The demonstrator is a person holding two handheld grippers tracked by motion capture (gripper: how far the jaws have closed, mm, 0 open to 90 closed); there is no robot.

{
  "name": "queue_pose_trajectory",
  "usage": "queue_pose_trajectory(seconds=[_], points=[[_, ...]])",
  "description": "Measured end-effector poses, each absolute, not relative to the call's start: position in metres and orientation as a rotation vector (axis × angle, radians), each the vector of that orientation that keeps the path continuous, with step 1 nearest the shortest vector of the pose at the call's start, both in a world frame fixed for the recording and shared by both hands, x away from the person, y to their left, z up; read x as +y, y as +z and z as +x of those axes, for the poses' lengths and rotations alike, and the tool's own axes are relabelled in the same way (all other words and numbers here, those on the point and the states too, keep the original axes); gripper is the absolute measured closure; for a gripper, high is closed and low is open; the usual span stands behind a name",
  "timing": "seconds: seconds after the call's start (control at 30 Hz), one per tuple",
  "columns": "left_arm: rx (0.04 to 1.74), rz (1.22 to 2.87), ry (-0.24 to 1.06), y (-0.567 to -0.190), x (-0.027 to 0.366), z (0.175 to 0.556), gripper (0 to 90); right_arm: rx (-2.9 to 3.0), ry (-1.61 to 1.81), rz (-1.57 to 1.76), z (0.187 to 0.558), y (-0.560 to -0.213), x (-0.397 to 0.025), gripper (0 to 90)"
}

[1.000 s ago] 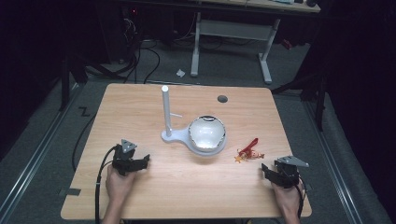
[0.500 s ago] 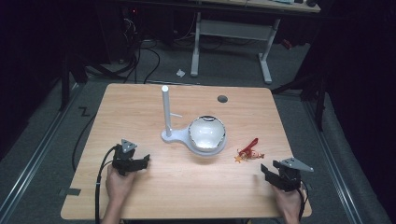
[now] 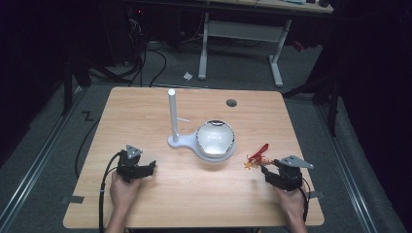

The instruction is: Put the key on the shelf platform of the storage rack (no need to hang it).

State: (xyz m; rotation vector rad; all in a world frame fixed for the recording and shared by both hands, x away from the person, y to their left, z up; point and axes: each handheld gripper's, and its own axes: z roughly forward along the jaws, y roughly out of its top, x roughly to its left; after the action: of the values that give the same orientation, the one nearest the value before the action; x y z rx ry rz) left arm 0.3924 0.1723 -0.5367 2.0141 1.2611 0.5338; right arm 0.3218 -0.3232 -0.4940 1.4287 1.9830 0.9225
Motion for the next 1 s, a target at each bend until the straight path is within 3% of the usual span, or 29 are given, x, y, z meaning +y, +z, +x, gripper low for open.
queue_pose_trajectory(seconds=[0.37,0.8,1.0], points=[[1.261,2.014,0.534,-0.537,0.172,0.392,21.9,2.033,0.881,1.457,0.349,-0.498,-0.313,30.8],[1.261,2.015,0.536,-0.537,0.172,0.392,21.7,2.076,0.833,1.431,0.366,-0.504,-0.307,31.1],[1.261,2.015,0.536,-0.537,0.172,0.392,21.7,2.089,0.79,1.417,0.372,-0.51,-0.307,36.1]])
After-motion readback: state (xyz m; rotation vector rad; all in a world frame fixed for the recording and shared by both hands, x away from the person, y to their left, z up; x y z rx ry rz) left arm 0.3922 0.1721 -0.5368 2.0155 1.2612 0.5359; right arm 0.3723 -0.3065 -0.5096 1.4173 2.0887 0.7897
